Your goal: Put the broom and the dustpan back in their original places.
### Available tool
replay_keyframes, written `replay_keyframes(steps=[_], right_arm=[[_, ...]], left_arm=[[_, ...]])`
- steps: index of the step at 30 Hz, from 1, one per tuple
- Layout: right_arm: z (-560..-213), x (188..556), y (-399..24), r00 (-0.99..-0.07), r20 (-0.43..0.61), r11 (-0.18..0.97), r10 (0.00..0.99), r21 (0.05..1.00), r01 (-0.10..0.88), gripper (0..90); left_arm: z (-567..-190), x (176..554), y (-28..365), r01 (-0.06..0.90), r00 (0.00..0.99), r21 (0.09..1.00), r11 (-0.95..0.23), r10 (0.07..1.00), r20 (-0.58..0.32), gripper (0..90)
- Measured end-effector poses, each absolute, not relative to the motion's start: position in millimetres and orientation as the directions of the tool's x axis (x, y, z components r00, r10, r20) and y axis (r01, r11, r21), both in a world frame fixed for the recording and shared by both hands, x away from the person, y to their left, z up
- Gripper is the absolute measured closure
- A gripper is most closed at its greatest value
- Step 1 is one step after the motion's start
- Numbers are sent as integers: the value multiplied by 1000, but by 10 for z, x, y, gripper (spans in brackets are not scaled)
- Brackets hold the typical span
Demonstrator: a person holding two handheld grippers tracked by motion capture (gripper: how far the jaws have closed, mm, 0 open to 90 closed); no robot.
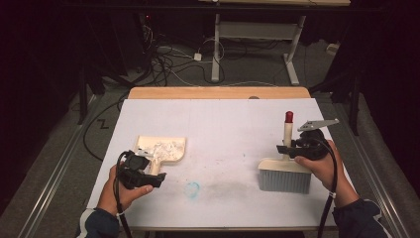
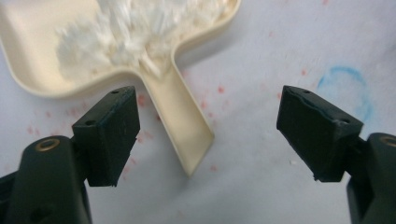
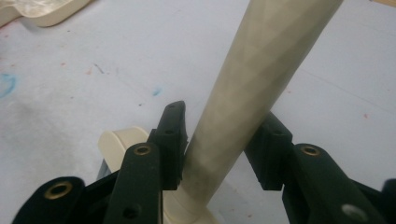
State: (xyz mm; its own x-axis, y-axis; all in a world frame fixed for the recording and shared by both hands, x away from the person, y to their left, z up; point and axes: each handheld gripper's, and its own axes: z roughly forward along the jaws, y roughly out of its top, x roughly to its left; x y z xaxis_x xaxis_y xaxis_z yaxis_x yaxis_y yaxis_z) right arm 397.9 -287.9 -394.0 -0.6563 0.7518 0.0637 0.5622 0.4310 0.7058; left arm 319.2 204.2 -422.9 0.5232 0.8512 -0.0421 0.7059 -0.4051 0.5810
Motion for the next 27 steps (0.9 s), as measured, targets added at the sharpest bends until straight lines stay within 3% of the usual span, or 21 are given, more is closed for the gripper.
replay_keyframes(steps=[4,11,16,19,27], right_arm=[[-4015,4053,-2858,-642,49,425,765,711,560,601],[-4090,4179,-2786,-594,-2,409,805,727,552,558],[-4122,4263,-2732,-521,-48,372,852,757,537,511],[-4110,4269,-2706,-520,-65,367,852,782,504,513],[-4025,4141,-2619,-515,-129,366,847,845,390,396]], left_arm=[[-4286,3083,2036,565,587,678,-471,806,70,194],[-4398,3040,2052,468,600,739,-484,788,137,201],[-4427,3010,2003,417,619,753,-509,766,175,213],[-4459,2974,1966,393,619,757,-522,759,202,215],[-4528,2893,1909,359,633,752,-553,736,239,206]])
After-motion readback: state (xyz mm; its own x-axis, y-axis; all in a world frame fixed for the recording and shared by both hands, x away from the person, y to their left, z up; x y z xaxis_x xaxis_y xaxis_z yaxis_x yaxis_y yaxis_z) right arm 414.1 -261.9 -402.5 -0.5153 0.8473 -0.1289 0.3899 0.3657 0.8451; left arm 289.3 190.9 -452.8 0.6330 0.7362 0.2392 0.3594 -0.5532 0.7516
